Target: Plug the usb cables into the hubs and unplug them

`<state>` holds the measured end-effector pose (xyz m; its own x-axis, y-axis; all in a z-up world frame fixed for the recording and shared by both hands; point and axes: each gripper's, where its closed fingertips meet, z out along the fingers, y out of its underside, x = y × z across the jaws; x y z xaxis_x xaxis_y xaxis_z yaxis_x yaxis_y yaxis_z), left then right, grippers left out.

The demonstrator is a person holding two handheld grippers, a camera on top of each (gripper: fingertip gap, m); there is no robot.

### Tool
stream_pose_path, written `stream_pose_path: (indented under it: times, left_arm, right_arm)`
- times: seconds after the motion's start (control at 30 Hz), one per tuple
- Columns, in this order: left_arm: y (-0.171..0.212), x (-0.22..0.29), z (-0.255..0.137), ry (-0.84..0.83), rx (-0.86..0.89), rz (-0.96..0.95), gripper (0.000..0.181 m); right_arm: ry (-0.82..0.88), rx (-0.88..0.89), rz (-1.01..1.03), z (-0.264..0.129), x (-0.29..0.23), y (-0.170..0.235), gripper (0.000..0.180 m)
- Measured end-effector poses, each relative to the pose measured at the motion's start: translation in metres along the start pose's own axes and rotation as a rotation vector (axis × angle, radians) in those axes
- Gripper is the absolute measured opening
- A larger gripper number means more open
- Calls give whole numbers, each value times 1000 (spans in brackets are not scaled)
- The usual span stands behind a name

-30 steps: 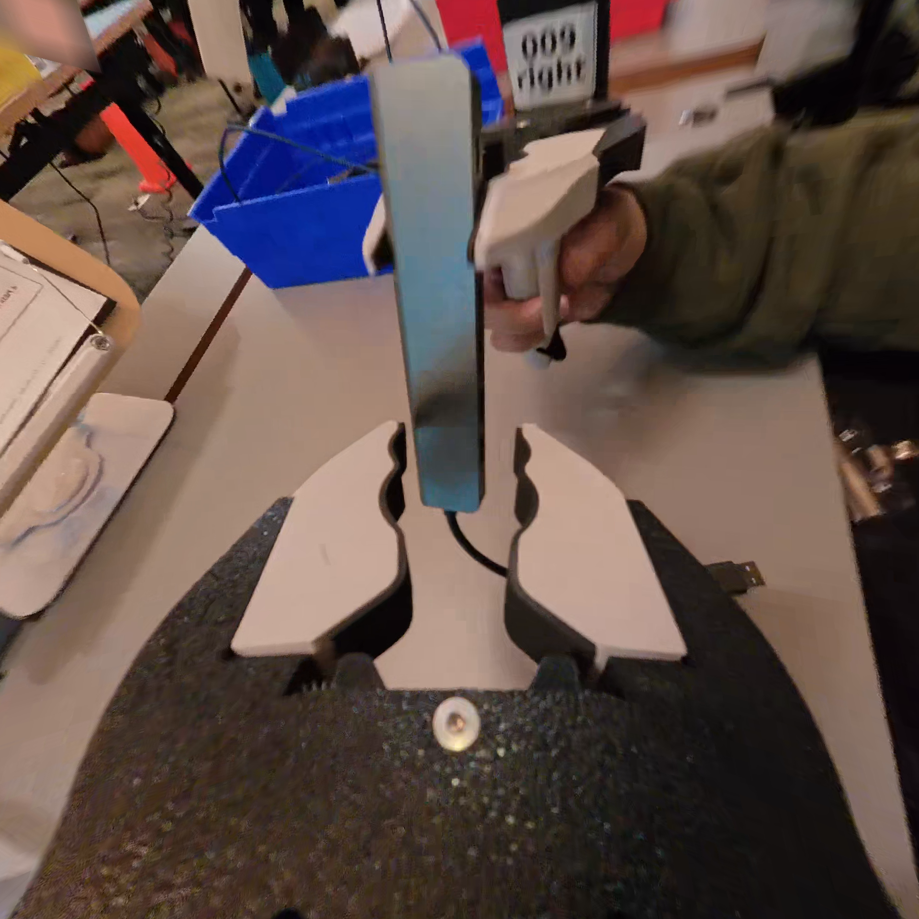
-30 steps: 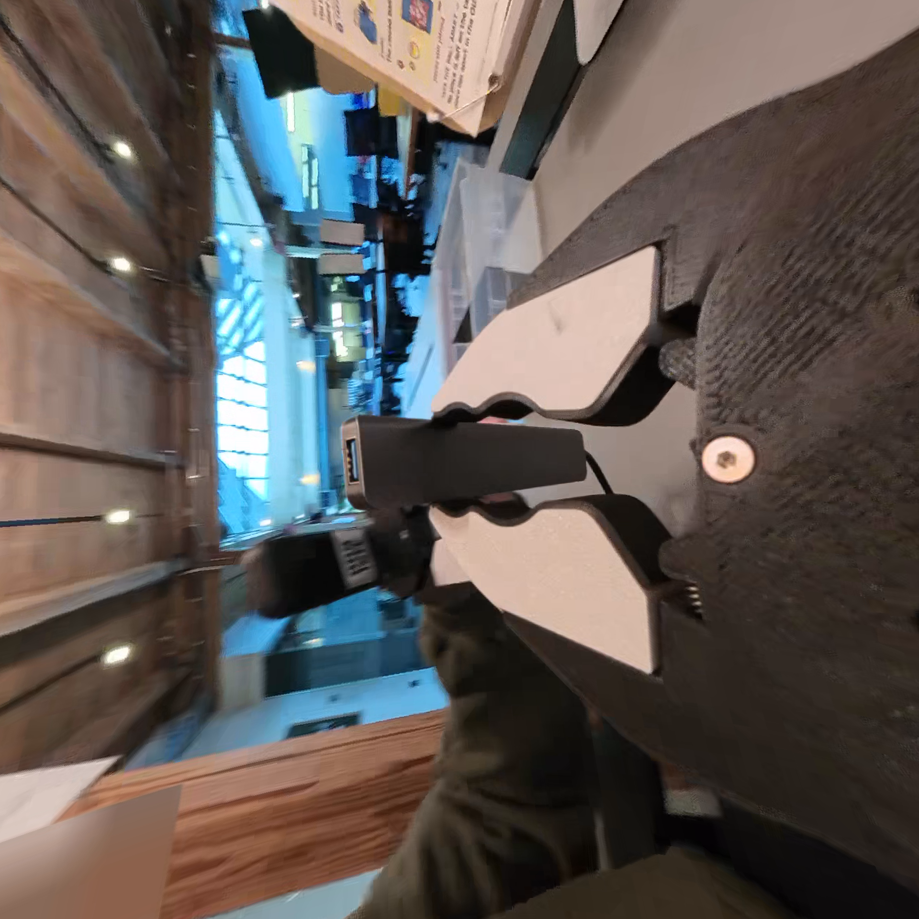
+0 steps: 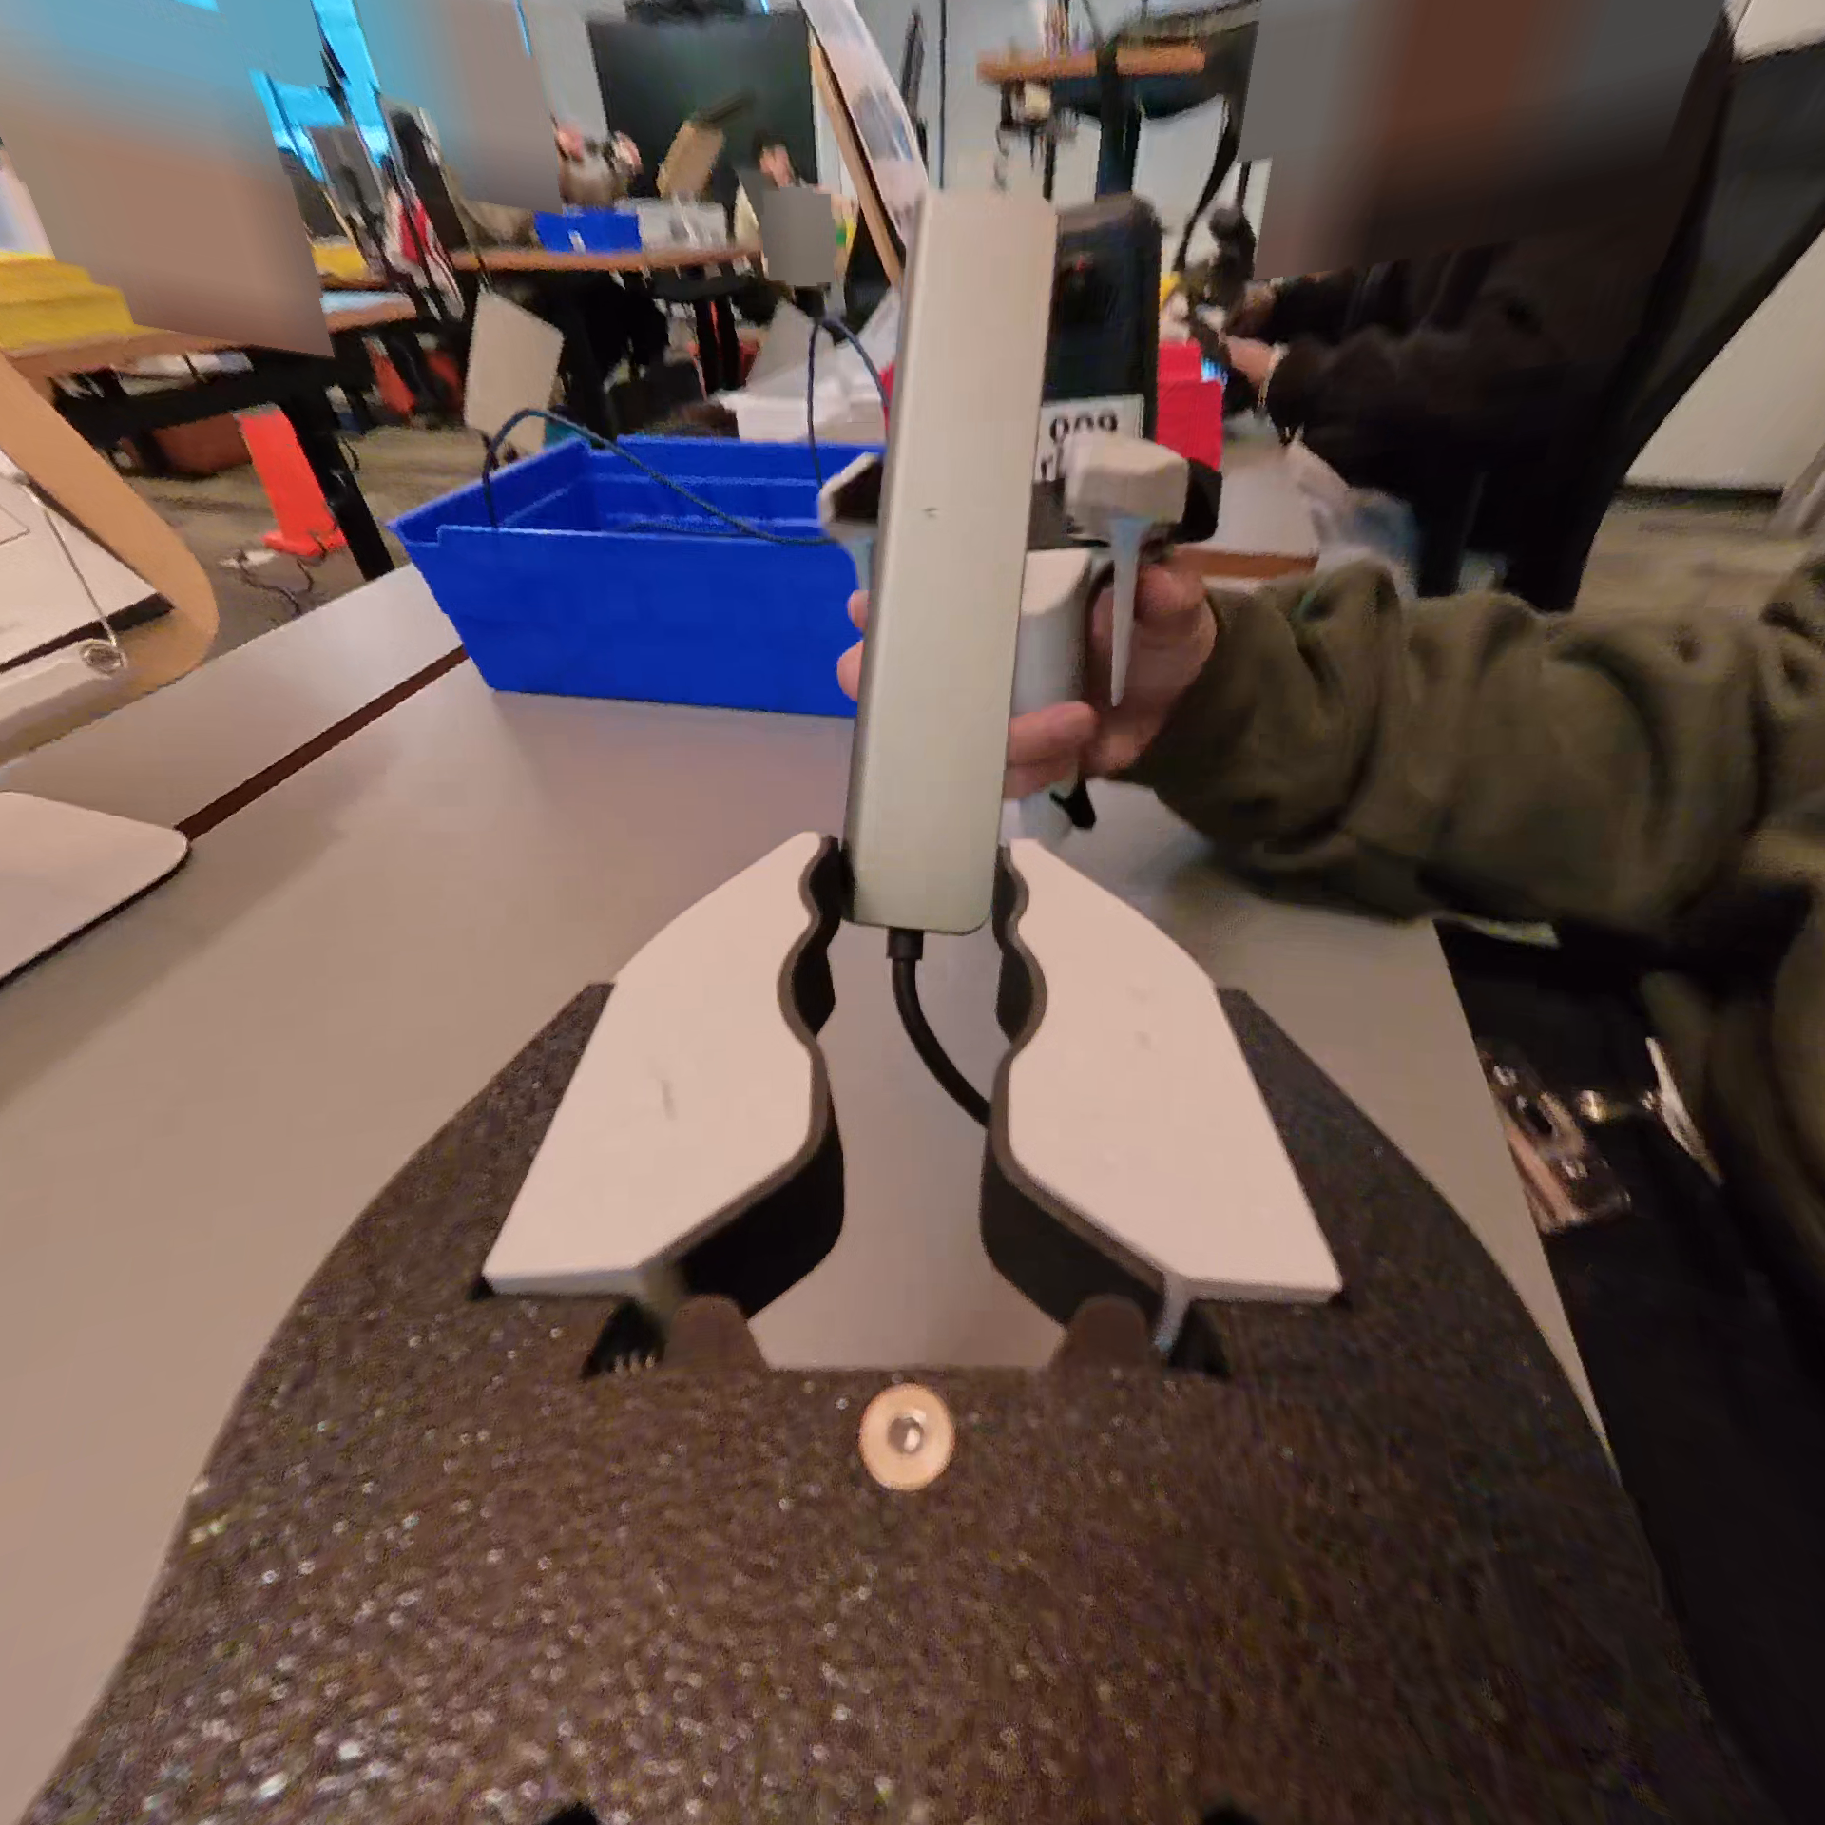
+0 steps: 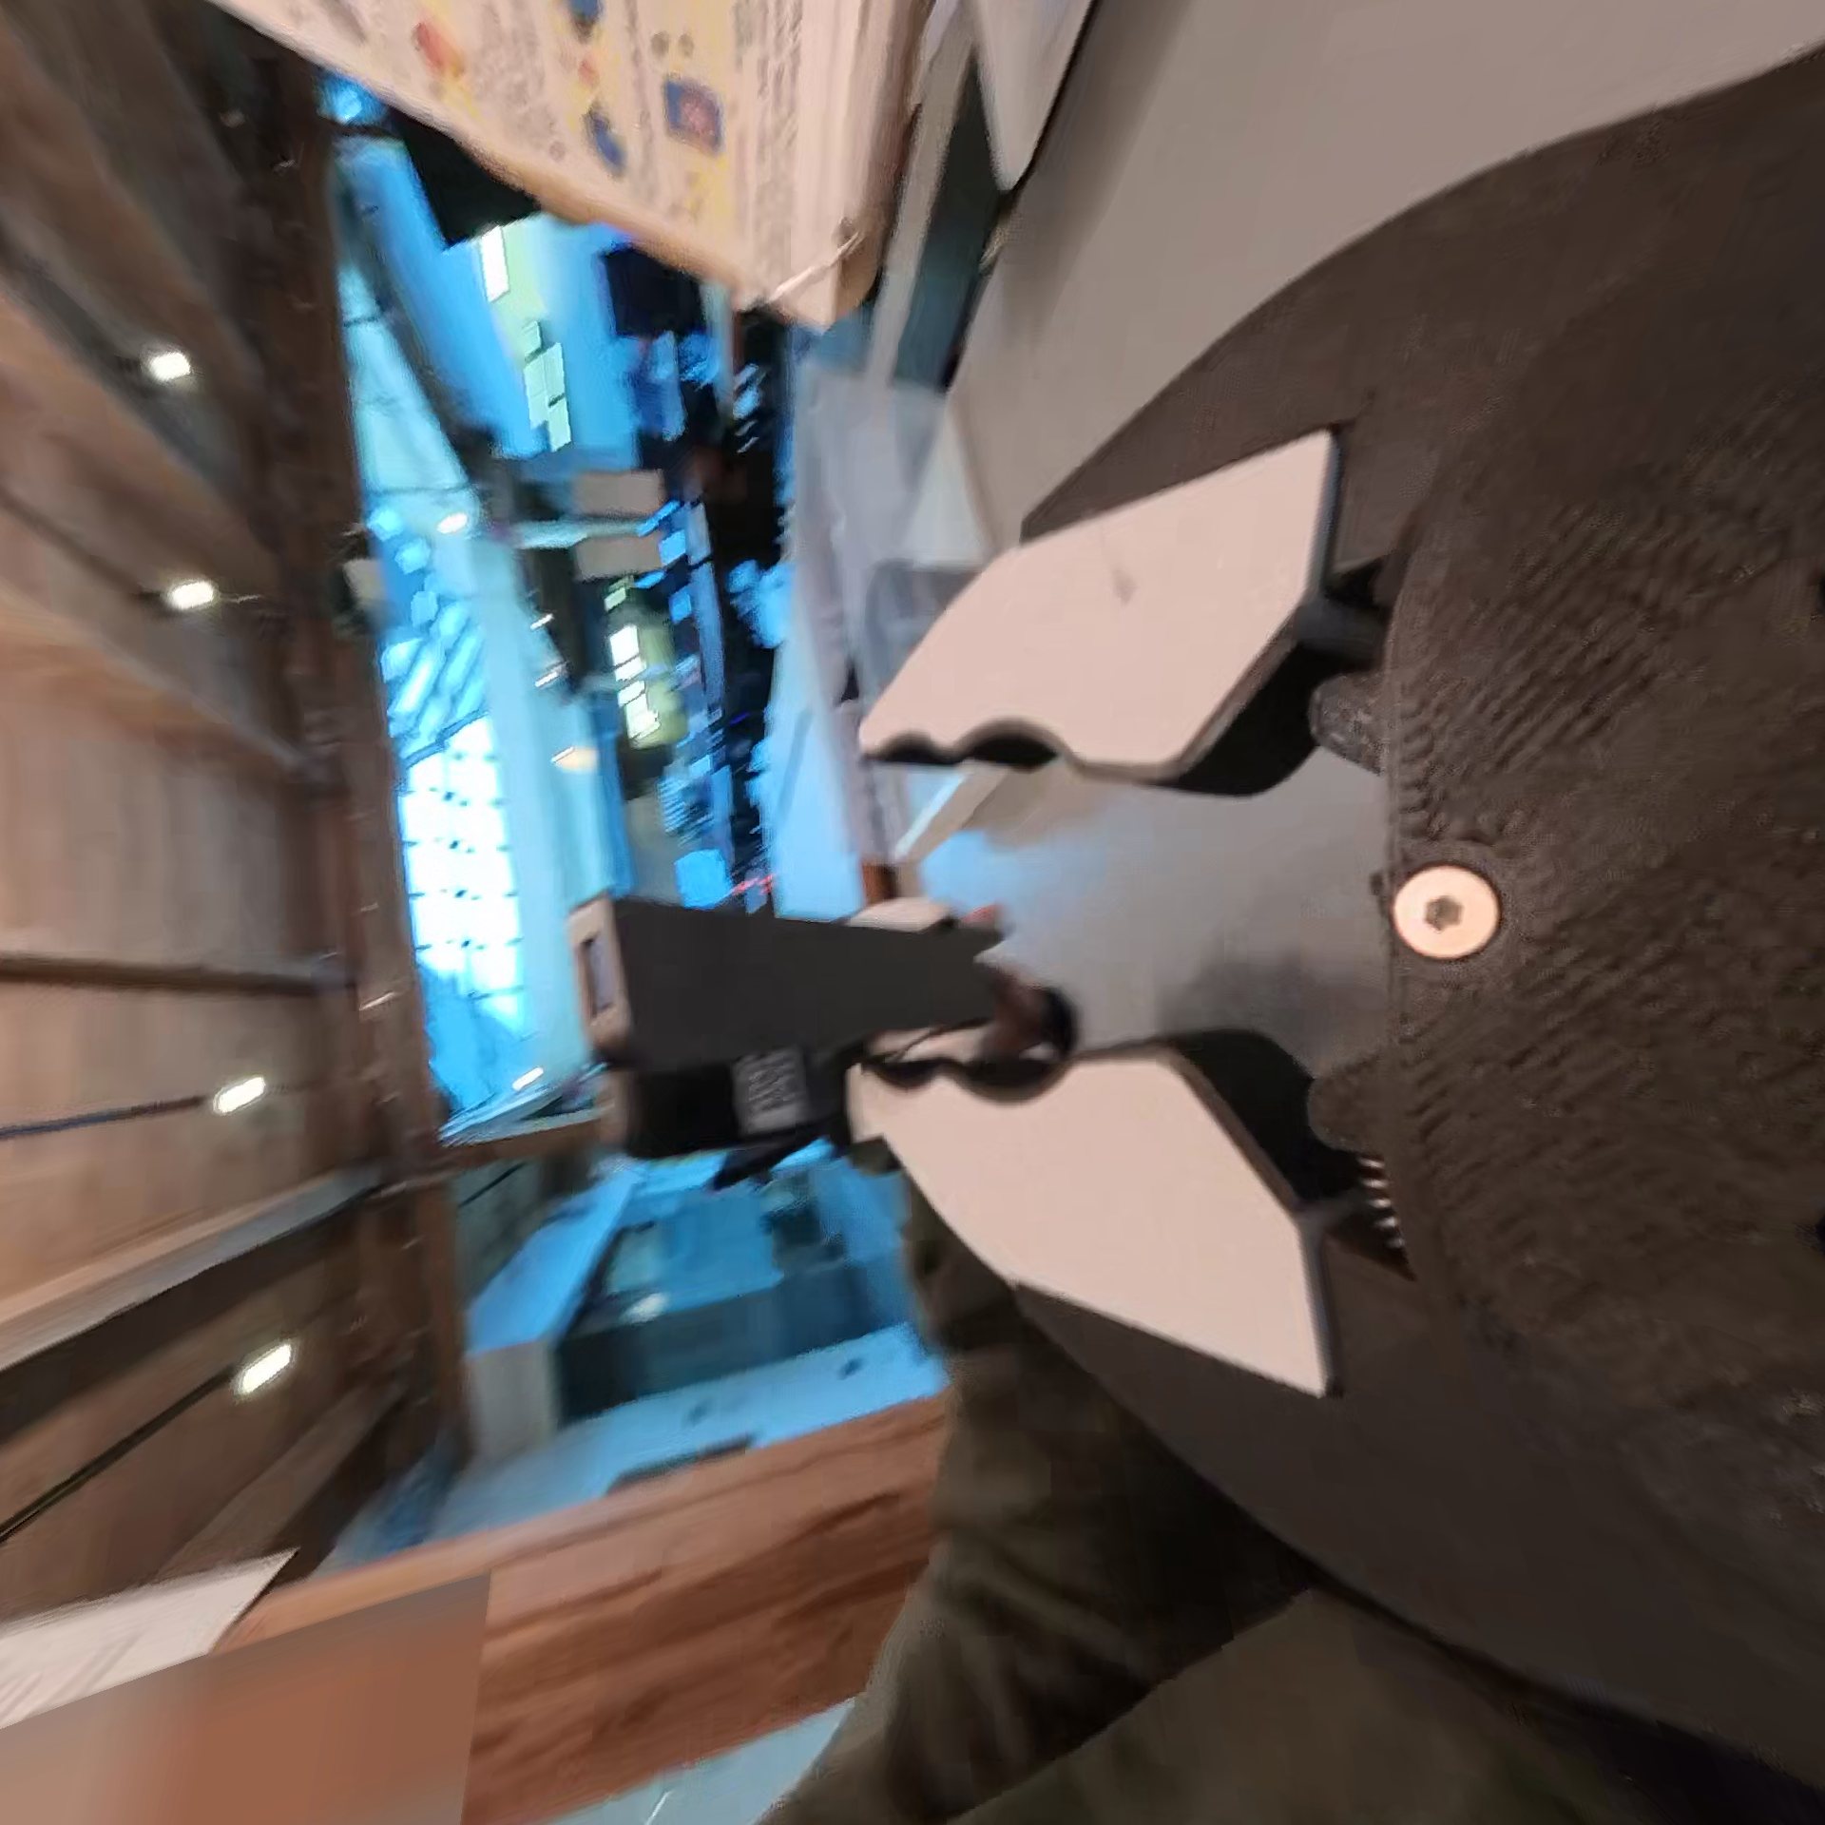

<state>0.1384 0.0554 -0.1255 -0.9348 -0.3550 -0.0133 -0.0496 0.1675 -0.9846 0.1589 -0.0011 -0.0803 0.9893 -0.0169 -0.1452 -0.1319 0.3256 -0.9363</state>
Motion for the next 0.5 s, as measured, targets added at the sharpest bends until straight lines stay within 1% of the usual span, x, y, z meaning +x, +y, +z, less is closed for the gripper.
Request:
stream_pose_path:
  times: [0.03, 0.07, 0.17, 0.23, 0.3, 0.37, 0.4, 0.5]
  left_arm:
    - [-2, -1, -6, 21, -45, 13, 29]
    - [-3, -4, -11, 35, -110, 32, 29]
    - [4, -12, -26, 89, -329, 63, 29]
    - [7, -17, -31, 124, -438, 79, 29]
    - [10, -23, -33, 145, -518, 102, 29]
    - [10, -25, -31, 175, -545, 122, 29]
    - [10, -25, -30, 195, -549, 130, 29]
    - [16, -26, -29, 225, -606, 156, 29]
  right_arm:
    - [45, -79, -37, -5, 7, 6, 70]
    - [73, -146, -83, -10, 11, 9, 78]
    - [71, -268, -179, -15, 8, 9, 91]
    - [68, -311, -210, -9, 5, 13, 90]
    - [52, -308, -193, -1, 2, 20, 88]
    - [41, -292, -166, 6, 2, 29, 80]
    - [45, -283, -163, 8, 3, 34, 80]
    - [43, -241, -161, 13, 0, 42, 70]
